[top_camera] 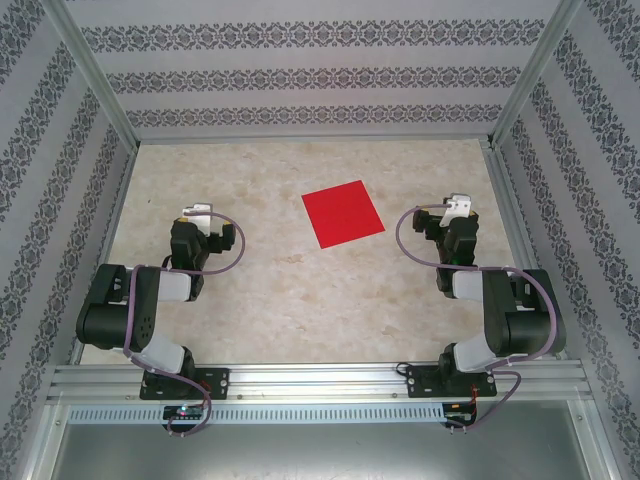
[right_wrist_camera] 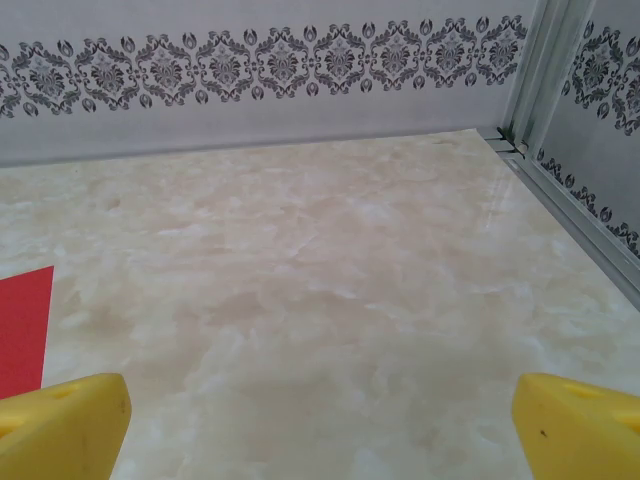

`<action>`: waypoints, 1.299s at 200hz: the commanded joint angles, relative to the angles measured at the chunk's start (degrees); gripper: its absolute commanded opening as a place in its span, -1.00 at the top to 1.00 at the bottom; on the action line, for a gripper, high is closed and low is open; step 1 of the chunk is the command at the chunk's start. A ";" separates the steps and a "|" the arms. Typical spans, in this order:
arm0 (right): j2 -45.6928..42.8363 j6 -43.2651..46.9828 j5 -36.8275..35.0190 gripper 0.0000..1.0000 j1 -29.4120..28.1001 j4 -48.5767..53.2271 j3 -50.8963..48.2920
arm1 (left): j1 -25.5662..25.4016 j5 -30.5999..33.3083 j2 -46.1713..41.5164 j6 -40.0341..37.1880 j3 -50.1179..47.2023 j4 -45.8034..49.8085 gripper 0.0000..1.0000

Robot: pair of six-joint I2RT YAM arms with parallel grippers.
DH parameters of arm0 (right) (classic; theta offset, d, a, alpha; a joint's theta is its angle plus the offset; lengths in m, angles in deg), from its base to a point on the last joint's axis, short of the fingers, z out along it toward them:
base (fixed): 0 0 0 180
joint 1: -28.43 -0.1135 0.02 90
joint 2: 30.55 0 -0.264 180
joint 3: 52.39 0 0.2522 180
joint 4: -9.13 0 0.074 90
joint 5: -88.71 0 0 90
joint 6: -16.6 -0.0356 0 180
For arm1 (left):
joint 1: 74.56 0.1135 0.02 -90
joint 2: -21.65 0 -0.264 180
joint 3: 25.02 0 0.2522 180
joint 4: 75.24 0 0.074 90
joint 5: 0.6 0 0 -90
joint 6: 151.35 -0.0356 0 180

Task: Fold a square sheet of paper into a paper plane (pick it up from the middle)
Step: Move the square sheet of paper to the center of the table.

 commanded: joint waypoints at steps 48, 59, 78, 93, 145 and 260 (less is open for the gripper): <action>0.20 0.95 1.17 -0.96 0.61 -1.98 -0.62 | -0.36 -0.46 0.48 -0.72 1.07 -1.81 -1.00; 0.20 0.95 1.19 -0.96 0.67 -1.98 -0.55 | -0.36 -0.46 0.48 -0.72 1.08 -1.82 -1.00; 0.18 1.02 1.18 -0.96 0.61 -1.94 -0.55 | -0.36 -0.55 0.48 -0.72 1.04 -1.82 -1.00; 0.12 1.02 1.17 -0.97 0.61 -1.98 -0.57 | -0.36 -0.55 0.48 -0.69 1.16 -1.79 -1.00; 0.22 0.86 1.40 -0.96 0.69 -1.61 -0.32 | -0.36 -0.55 0.53 -0.72 1.09 -1.70 -1.00; -17.46 -13.62 -4.66 -0.96 -1.58 45.69 18.05 | -0.45 7.79 -19.05 12.27 13.39 34.99 -1.00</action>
